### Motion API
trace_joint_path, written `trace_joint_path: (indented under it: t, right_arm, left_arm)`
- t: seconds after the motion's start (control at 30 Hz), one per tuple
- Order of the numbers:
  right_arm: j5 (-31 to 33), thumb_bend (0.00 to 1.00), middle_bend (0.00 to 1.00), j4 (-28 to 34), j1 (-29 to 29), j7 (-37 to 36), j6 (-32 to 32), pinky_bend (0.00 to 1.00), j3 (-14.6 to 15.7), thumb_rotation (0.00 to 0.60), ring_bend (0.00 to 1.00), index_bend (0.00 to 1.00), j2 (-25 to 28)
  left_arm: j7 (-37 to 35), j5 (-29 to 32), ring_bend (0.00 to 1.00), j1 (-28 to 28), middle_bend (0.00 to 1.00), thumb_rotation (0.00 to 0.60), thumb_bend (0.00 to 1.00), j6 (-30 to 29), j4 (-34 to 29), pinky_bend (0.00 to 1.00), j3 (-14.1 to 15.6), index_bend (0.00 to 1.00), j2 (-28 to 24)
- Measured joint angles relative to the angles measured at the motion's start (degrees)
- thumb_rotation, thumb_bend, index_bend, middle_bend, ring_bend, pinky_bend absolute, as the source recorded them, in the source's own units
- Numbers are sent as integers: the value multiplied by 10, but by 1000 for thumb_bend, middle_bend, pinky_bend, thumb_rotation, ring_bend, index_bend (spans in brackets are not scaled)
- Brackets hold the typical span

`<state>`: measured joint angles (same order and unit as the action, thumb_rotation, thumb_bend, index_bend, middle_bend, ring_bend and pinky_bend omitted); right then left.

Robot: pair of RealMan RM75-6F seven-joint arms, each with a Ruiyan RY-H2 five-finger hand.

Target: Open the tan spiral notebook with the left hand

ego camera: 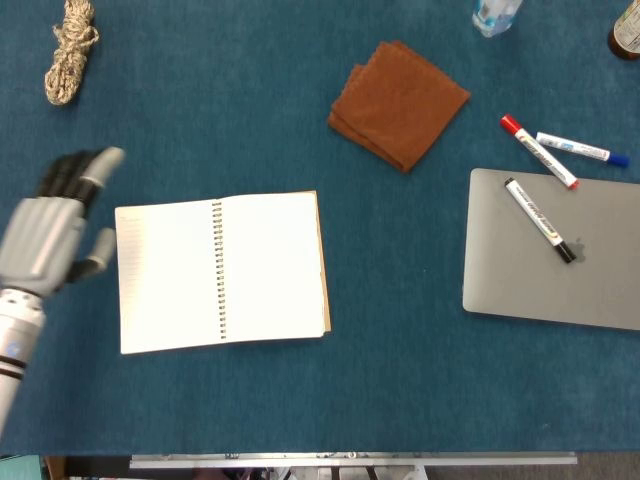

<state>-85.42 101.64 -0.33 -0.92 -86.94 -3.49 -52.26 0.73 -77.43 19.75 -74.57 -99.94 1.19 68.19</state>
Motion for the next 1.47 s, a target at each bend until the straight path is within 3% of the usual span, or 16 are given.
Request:
trace_joint_path:
  t: [0.2, 0.47, 1.47]
  right_arm:
    - [-4, 130, 314, 5, 9, 7, 8, 274, -1, 600, 185, 291, -1]
    - [-11, 130, 315, 10, 13, 11, 8, 274, -1, 600, 185, 291, -3]
    - [-14, 130, 315, 8, 30, 7, 43, 274, 13, 600, 185, 291, -9]
  left_arm:
    - [10, 34, 0, -50, 56, 600, 441, -54, 11, 0, -13, 0, -6]
    - [0, 27, 0, -99, 56, 600, 440, -101, 8, 0, -11, 0, -22]
    - [-31, -14, 0, -131, 54, 600, 439, -106, -3, 0, -34, 5, -32]
